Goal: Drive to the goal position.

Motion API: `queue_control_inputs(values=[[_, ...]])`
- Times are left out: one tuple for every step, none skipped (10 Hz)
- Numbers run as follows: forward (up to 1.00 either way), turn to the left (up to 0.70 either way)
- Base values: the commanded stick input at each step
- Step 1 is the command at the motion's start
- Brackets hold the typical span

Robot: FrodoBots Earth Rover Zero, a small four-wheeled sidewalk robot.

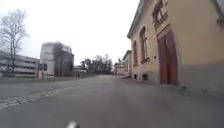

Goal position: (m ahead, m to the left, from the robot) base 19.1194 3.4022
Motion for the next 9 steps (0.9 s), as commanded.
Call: queue_control_inputs(values=[[1.00, 0.00], [1.00, 0.00], [1.00, 0.00], [1.00, 0.00], [1.00, 0.00], [1.00, 0.00], [1.00, 0.00], [1.00, 0.00], [1.00, 0.00]])
